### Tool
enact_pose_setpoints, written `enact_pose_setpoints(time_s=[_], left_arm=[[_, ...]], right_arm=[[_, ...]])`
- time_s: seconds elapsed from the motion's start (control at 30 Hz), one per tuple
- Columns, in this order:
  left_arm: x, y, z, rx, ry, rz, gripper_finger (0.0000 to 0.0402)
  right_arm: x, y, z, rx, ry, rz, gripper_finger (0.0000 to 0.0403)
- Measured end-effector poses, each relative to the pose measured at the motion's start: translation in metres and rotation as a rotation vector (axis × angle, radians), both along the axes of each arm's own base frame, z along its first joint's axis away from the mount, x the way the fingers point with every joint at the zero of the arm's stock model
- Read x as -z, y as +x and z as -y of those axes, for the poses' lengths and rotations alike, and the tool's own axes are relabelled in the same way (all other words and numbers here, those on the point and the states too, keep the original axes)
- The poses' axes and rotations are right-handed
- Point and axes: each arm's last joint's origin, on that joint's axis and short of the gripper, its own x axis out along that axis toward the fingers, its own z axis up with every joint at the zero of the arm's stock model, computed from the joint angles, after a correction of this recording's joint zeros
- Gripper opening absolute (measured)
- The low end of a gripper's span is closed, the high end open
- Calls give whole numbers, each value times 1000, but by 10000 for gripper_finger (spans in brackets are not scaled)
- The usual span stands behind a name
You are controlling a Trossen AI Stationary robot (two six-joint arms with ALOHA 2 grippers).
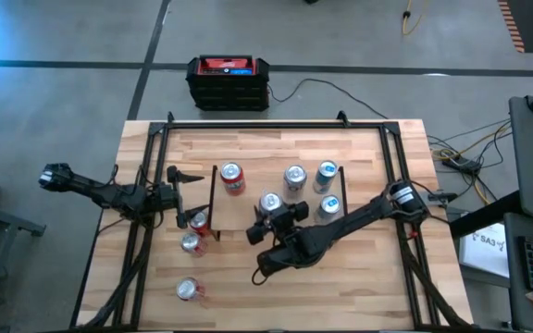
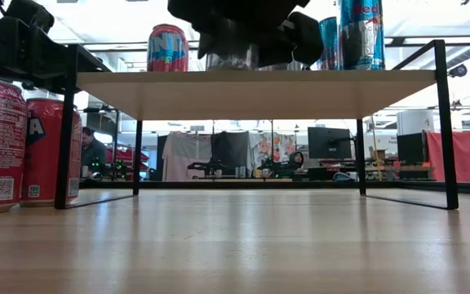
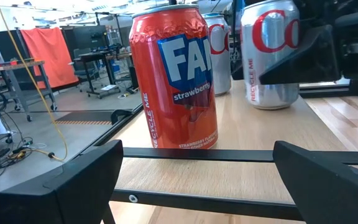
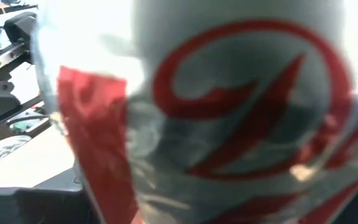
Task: Place canned beverage on shelf
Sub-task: Put the silver red soda can on the shelf aligned with the other silver red soda can
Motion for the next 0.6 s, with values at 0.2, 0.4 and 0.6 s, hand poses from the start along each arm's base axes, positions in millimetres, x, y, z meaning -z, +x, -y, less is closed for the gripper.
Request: enact_pose_setpoints(time_s=[0.2, 0.4, 0.6], left_arm=[[0, 0, 0, 0, 0, 0, 400], [0, 0, 0, 0, 0, 0, 400], [0, 0, 0, 0, 0, 0, 400]], right_arm=[[-1, -6, -15, -24, -24, 3, 289], [0, -15, -25, -31, -59, -5, 290], [2, -21, -30, -25, -50, 9, 290]])
